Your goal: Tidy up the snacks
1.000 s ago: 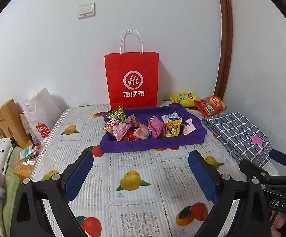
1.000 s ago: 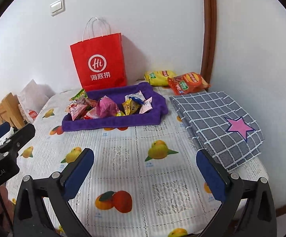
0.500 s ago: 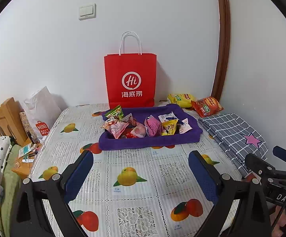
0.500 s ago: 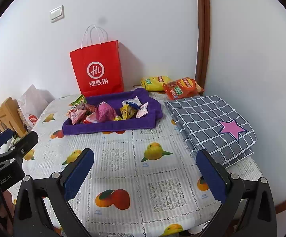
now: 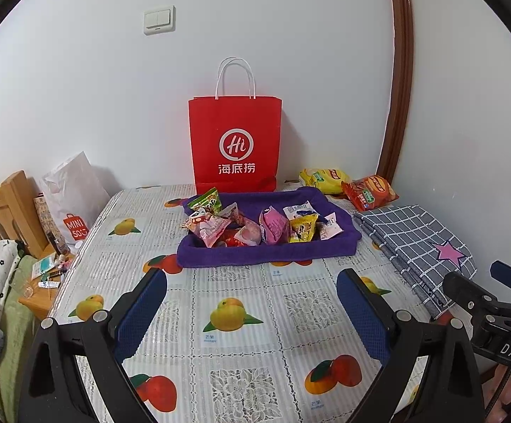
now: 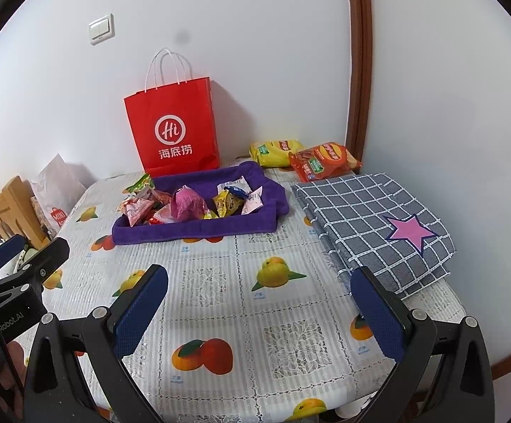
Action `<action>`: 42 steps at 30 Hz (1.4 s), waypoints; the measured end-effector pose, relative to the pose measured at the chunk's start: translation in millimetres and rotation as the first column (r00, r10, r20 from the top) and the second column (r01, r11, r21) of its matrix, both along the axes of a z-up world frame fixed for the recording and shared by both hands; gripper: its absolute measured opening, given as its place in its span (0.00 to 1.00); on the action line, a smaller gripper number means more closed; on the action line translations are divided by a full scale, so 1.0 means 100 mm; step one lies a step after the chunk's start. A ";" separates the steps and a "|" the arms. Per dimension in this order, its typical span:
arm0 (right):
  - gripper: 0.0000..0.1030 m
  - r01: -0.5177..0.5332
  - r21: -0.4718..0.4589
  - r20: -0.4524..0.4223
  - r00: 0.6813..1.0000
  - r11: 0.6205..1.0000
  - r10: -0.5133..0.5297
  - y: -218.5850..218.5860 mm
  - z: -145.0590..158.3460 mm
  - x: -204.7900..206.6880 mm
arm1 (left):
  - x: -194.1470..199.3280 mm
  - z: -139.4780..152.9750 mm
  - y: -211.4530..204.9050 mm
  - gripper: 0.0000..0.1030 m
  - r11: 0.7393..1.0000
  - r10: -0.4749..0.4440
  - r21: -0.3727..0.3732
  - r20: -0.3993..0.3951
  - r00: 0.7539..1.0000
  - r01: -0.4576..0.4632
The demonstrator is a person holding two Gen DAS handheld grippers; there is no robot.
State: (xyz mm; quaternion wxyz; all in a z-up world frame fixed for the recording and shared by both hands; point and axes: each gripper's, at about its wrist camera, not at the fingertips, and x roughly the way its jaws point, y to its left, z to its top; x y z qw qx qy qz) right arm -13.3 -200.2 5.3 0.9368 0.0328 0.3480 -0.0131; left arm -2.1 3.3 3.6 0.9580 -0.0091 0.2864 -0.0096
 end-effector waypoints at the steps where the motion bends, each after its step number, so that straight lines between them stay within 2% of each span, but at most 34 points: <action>1: 0.99 0.001 0.001 0.001 1.000 1.000 -0.001 0.00 0.01 0.00 | 0.00 0.00 0.00 0.95 1.000 0.000 0.000 -0.002 1.000 0.000; 42: 0.99 -0.001 0.014 0.023 1.000 1.000 0.001 0.03 0.07 -0.07 | -0.02 -0.01 0.02 0.95 1.000 0.000 -0.006 -0.002 1.000 0.000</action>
